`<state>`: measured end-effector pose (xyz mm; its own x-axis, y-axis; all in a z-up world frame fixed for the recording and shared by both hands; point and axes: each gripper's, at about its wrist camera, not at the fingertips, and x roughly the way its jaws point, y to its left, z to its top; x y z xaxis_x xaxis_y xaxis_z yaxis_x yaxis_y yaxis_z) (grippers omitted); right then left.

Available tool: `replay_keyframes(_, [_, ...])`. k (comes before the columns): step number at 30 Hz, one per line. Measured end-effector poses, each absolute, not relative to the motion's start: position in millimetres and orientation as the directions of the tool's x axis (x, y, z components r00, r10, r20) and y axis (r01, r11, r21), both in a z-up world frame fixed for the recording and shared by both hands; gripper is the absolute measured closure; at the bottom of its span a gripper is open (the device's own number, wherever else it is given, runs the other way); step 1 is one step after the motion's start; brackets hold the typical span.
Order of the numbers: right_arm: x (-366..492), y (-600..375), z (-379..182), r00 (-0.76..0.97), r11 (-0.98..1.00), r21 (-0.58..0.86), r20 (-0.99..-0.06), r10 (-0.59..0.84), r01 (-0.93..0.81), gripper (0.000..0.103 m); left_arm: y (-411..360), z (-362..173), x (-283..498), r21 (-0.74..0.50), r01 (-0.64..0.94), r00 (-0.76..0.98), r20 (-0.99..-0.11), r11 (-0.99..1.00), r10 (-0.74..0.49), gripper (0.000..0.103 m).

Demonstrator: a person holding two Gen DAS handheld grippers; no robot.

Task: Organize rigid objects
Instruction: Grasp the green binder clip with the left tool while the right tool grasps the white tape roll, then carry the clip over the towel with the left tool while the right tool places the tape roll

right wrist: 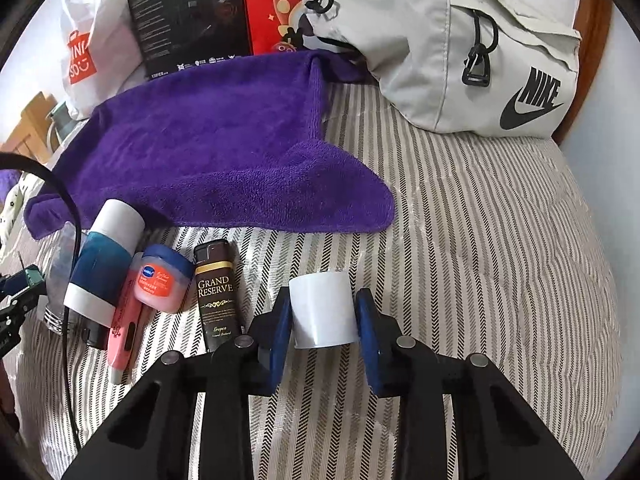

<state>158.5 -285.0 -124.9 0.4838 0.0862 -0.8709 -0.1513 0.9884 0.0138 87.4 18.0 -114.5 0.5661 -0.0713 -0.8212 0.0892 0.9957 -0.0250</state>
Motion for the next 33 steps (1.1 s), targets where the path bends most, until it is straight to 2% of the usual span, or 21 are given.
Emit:
replay_keyframes(10, [149.4, -293.6, -101.3, 0.487, 0.98, 0.101, -0.856, 0.174, -0.172, 0.072, 34.0, -103.3, 85.5, -0.093, 0.045, 0.557, -0.824, 0.995, -0.103, 0.064])
replay_keyframes(18, [154.7, -278.9, -72.5, 0.504, 0.965, 0.129, -0.833, 0.229, -0.227, 0.072, 37.8, -70.8, 91.7, -0.101, 0.042, 0.593, -0.798, 0.994, -0.106, 0.064])
replay_keyframes(26, [179.0, -243.2, -33.5, 0.527, 0.933, 0.149, -0.791, 0.311, -0.327, 0.072, 43.5, -34.7, 119.1, -0.115, 0.056, 0.639, -0.759, 0.992, -0.123, 0.064])
replay_keyframes(33, [229.6, -216.2, -34.2, 0.525, 0.916, 0.165, -0.776, 0.35, -0.366, 0.072, 48.8, -22.4, 159.8, -0.111, 0.052, 0.653, -0.748, 0.992, -0.118, 0.064])
